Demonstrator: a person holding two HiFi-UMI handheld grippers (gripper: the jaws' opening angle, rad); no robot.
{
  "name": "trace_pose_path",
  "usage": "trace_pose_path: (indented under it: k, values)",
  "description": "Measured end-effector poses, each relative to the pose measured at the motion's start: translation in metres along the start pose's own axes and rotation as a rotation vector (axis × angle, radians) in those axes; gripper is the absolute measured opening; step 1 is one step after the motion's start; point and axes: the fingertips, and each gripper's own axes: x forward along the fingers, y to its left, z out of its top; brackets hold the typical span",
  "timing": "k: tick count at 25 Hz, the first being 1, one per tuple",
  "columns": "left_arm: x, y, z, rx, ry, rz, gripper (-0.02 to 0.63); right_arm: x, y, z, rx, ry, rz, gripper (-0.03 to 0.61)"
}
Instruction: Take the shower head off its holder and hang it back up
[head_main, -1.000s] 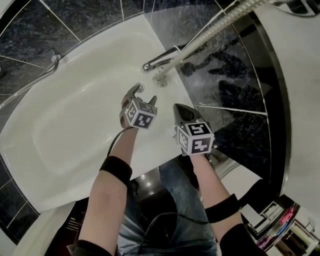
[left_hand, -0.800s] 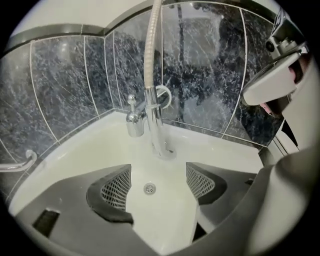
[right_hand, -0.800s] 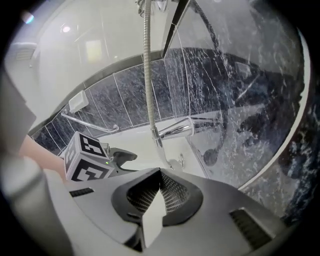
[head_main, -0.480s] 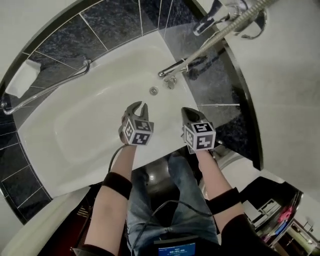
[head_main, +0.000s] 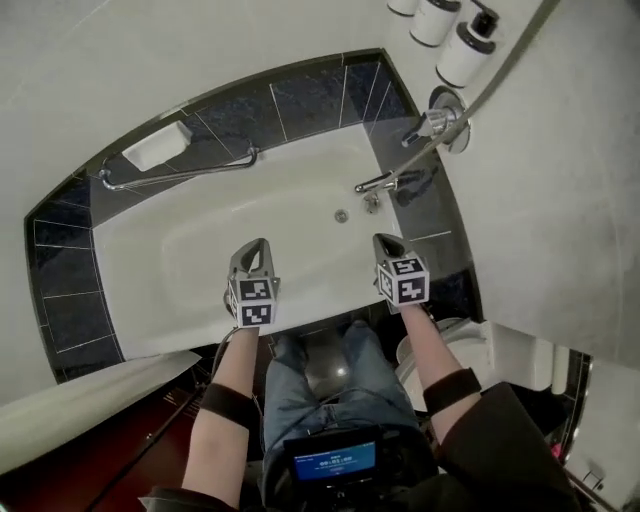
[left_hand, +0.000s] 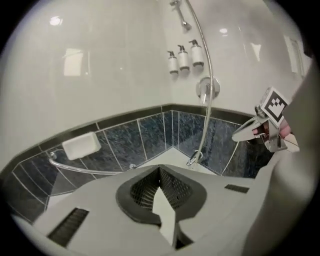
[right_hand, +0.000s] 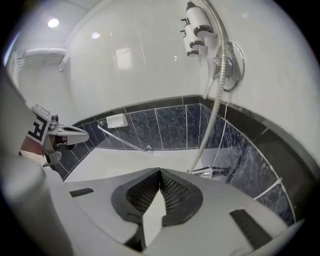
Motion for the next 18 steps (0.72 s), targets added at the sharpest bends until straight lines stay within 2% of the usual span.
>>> trace_pose_path:
  k: [5, 9, 14, 18]
  values:
    - [-0.092, 0.070, 0.025, -0.079, -0.064, 0.159, 0.005, -0.028, 0.039, 0.056, -0.091, -0.070, 0.068, 0.021]
    - [-0.157, 0.109, 0.035, -0.116, -0.103, 0.252, 0.005, -0.052, 0.062, 0.088, -0.134, -0.107, 0.096, 0.021]
    - [-0.212, 0.138, 0.045, -0.176, -0.167, 0.333, 0.005, -0.070, 0.075, 0.117, -0.160, -0.158, 0.109, 0.021]
    - [-0.237, 0.149, 0.051, -0.196, -0.225, 0.374, 0.005, -0.086, 0.082, 0.124, -0.167, -0.182, 0.110, 0.021]
